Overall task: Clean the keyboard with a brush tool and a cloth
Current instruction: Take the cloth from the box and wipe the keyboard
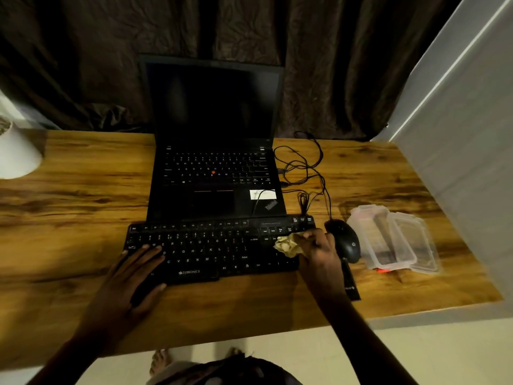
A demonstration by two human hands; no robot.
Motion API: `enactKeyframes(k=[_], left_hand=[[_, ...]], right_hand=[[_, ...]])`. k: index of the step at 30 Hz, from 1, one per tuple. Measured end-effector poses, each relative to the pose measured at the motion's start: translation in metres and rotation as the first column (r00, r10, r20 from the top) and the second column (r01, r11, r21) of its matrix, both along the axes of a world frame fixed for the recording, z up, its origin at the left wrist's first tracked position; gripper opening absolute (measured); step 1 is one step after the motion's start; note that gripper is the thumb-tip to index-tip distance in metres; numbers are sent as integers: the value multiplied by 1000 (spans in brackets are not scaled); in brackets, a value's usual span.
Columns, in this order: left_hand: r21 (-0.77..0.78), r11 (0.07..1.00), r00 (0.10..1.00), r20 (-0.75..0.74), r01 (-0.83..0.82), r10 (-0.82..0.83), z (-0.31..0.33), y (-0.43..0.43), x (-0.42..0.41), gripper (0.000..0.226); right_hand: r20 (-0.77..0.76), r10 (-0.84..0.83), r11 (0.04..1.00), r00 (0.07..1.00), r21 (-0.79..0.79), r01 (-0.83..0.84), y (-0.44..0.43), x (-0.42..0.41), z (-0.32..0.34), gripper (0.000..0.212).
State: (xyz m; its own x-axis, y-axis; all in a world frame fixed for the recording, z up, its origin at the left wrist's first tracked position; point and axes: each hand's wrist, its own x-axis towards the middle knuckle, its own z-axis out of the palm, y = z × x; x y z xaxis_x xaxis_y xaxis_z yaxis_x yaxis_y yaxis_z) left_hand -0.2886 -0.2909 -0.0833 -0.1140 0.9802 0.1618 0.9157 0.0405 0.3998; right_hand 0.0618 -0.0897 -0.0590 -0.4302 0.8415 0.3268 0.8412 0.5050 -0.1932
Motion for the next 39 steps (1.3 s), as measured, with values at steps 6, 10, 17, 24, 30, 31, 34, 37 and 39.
enactKeyframes(k=[6, 10, 17, 24, 30, 31, 34, 37, 39], left_hand=[[1, 1000, 1000, -16, 4, -4, -1, 0, 0, 67], [24, 1000, 1000, -7, 2, -2, -1, 1, 0, 68], [38, 999, 1000, -20, 16, -15, -7, 2, -5, 68], [21, 1000, 1000, 0, 19, -19, -7, 2, -4, 68], [10, 1000, 1000, -8, 20, -20, -5, 2, -4, 69], [12, 1000, 1000, -7, 19, -19, -5, 2, -4, 69], [12, 1000, 1000, -8, 10, -10, -6, 2, -3, 69], [14, 1000, 1000, -12, 19, -19, -5, 2, -3, 68], [17, 1000, 1000, -12, 26, -26, -5, 2, -3, 68]], right_hand=[[8, -48, 999, 999, 22, 48, 6, -2, 1, 25], [5, 38, 999, 999, 29, -38, -3, -2, -1, 27], [-46, -27, 1000, 999, 4, 27, -7, -2, -6, 31], [-110, -80, 997, 991, -16, 79, -3, 8, -3, 33], [-61, 2, 998, 998, -58, -5, -13, 12, -4, 34], [-78, -25, 998, 997, -58, 20, -12, 16, -3, 35], [-108, -68, 997, 992, -37, 64, -14, 16, -3, 35], [-96, -6, 998, 995, -66, 0, -24, 10, -8, 33], [-94, 13, 996, 996, -82, -20, -25, 15, -10, 35]])
